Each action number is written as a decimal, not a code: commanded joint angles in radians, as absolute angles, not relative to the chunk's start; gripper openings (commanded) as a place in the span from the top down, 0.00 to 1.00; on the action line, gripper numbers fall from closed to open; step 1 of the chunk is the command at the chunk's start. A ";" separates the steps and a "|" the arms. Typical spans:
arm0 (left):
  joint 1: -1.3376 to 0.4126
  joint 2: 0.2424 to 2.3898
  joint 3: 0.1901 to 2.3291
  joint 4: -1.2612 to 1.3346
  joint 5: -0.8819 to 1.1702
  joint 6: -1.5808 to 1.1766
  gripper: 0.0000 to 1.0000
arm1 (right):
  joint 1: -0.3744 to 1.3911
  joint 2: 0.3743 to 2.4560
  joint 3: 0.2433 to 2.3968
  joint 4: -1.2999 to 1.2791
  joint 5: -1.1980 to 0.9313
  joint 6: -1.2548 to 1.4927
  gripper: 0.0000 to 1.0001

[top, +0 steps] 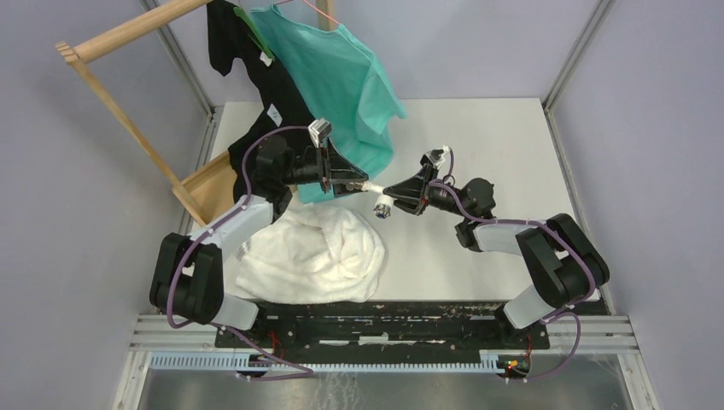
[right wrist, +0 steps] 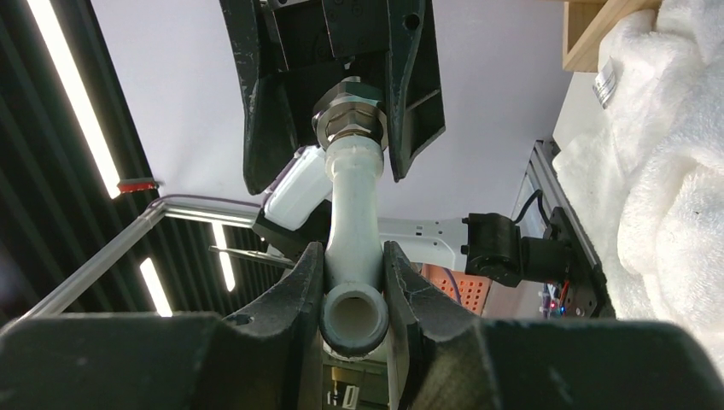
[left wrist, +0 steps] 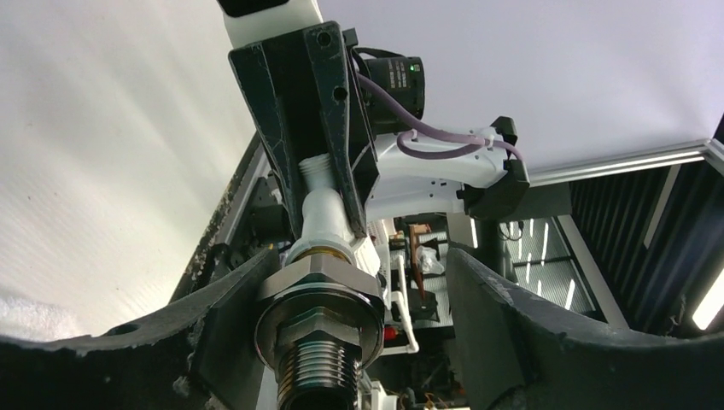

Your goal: Install the water faucets

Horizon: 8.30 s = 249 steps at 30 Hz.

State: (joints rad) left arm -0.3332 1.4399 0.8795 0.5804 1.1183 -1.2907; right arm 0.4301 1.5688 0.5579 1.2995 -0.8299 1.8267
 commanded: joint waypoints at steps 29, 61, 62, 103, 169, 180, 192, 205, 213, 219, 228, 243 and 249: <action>-0.297 1.388 1.074 0.023 1.236 -0.838 0.29 | 0.364 1.564 0.585 1.300 -0.836 1.785 0.99; -0.298 1.405 1.053 0.135 1.217 -0.929 0.38 | 0.373 1.530 0.633 1.231 -0.959 1.746 0.99; -0.298 1.406 1.051 0.135 1.218 -0.929 0.38 | 0.373 1.530 0.634 1.237 -0.959 1.748 0.99; -0.298 1.400 1.026 0.114 1.230 -0.905 0.49 | 0.387 1.627 0.629 1.440 -0.885 1.882 0.99; -0.299 1.430 0.990 0.270 1.222 -1.044 0.87 | 0.357 1.578 0.638 1.419 -0.963 1.820 0.99; -0.299 1.456 0.978 0.271 1.194 -1.046 0.97 | 0.355 1.528 0.620 1.277 -0.958 1.758 0.25; -0.298 1.472 0.978 0.294 1.182 -1.066 0.97 | 0.359 1.282 0.647 0.669 -0.970 1.391 0.13; -0.300 1.459 0.979 0.161 1.143 -0.966 0.97 | 0.414 1.237 0.681 0.745 -0.916 1.478 0.11; -0.301 1.441 1.008 0.014 1.151 -0.850 0.97 | 0.414 1.232 0.786 0.668 -0.876 1.418 0.11; -0.303 1.439 1.012 0.013 1.178 -0.853 0.97 | 0.413 1.206 0.940 0.083 -0.769 1.004 0.13; -0.306 1.442 1.029 0.000 1.176 -0.875 0.97 | 0.413 0.929 1.006 -0.342 -0.460 0.486 0.11; -0.391 1.414 1.056 0.076 1.161 -0.981 0.97 | 0.445 0.925 0.707 0.188 -0.683 0.587 0.11; -0.398 1.421 1.045 0.085 1.181 -0.985 0.97 | 0.450 0.974 0.664 0.334 -0.687 0.658 0.42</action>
